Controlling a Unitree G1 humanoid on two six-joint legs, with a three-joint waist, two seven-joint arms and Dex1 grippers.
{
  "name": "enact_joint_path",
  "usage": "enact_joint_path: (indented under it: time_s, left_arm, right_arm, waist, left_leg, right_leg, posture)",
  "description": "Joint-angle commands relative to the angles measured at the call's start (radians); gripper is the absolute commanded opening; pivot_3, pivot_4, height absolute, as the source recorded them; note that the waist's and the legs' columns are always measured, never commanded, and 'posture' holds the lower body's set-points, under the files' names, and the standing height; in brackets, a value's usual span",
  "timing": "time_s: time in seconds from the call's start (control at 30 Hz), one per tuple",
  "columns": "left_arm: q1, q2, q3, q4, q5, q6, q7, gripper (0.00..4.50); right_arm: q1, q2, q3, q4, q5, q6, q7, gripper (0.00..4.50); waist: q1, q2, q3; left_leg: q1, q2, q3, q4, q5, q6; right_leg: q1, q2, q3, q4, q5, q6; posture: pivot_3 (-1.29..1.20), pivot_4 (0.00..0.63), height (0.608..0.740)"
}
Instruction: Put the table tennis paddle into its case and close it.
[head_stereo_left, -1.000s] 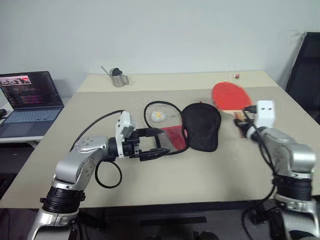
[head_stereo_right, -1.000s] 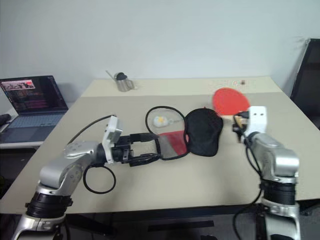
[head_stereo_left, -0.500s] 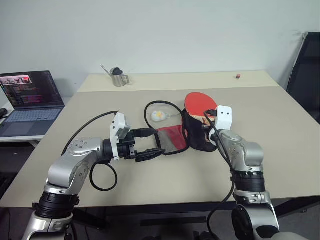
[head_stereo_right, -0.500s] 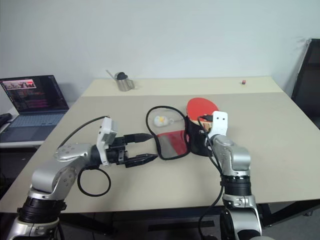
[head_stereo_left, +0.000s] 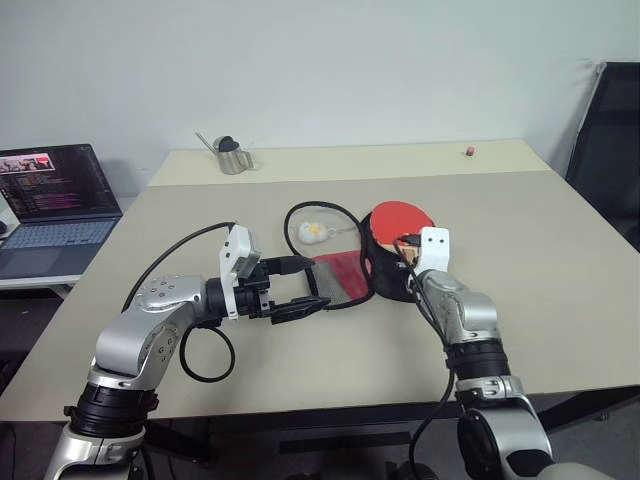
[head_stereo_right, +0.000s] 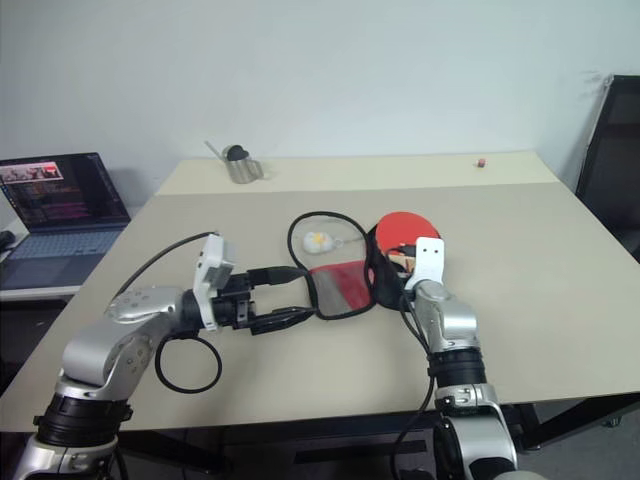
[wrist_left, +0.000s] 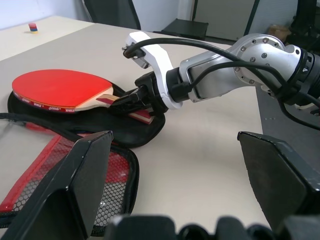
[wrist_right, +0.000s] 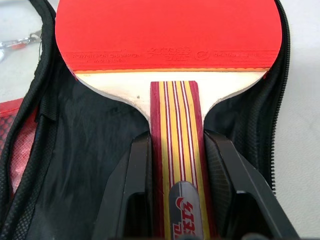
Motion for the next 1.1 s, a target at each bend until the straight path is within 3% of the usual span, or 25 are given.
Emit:
enact_joint_path:
  time_s: [0.03,0.2,0.57,0.97,1.1]
  left_arm:
    - [-0.006,0.011,0.023,-0.03,-0.015,-0.005,0.0,4.38]
    - [-0.007,0.005,0.019,-0.029,-0.013,-0.008,0.002,4.38]
    - [-0.004,0.001,0.02,-0.026,-0.011,-0.012,0.006,4.38]
    - [-0.003,-0.004,0.017,-0.025,-0.008,-0.016,0.013,4.38]
    - [-0.002,-0.004,0.017,-0.027,-0.009,-0.016,0.016,4.38]
  right_arm:
    - [-0.024,0.019,0.03,-0.03,-0.001,-0.01,0.018,1.09]
    - [-0.017,0.042,0.031,-0.05,0.011,0.007,0.024,1.09]
    - [-0.014,0.044,0.025,-0.067,-0.014,-0.016,0.0,4.48]
    - [0.012,0.037,0.06,-0.043,-0.051,-0.024,0.021,4.48]
    - [0.025,0.041,0.072,-0.041,-0.062,-0.029,0.013,3.55]
  waist:
    - [0.0,0.0,0.0]
    - [-0.004,0.0,0.0]
    - [-0.002,0.0,0.0]
    - [-0.002,0.0,0.0]
    - [-0.002,0.0,0.0]
  left_leg:
    - [0.0,0.0,0.0,0.0,0.0,0.0]
    - [0.001,0.0,0.0,0.0,0.0,0.0]
    - [0.001,0.0,0.0,0.0,0.0,0.0]
    - [0.001,0.0,0.0,0.0,0.0,0.0]
    - [0.001,0.0,0.0,0.0,0.0,0.0]
  right_leg:
    - [0.0,0.0,0.0,0.0,0.0,0.0]
    - [0.0,0.0,0.0,0.0,0.0,0.0]
    - [0.0,0.001,0.0,0.001,0.0,0.0]
    - [0.0,0.001,0.0,0.001,0.0,0.0]
    - [0.0,0.001,0.0,0.001,0.0,0.0]
  posture:
    - [0.0,0.15,0.74]
    - [0.0,0.15,0.74]
    - [0.0,0.15,0.74]
    - [0.0,0.15,0.74]
    - [0.0,0.15,0.74]
